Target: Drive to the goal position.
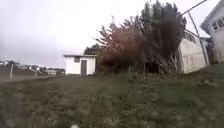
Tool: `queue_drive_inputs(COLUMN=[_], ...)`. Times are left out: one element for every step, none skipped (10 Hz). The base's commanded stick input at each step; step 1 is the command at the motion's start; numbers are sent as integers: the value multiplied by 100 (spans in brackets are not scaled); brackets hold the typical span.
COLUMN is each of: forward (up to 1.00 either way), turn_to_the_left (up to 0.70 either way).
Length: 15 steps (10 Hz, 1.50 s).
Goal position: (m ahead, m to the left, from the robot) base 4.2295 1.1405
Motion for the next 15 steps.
queue_drive_inputs(forward=[70,70,70,70,70,70,70,70,70,70,70,70,70,70,70], turn_to_the_left=[0,0,0,0,0,0,0,0,0,0,0,0,0,0,0])
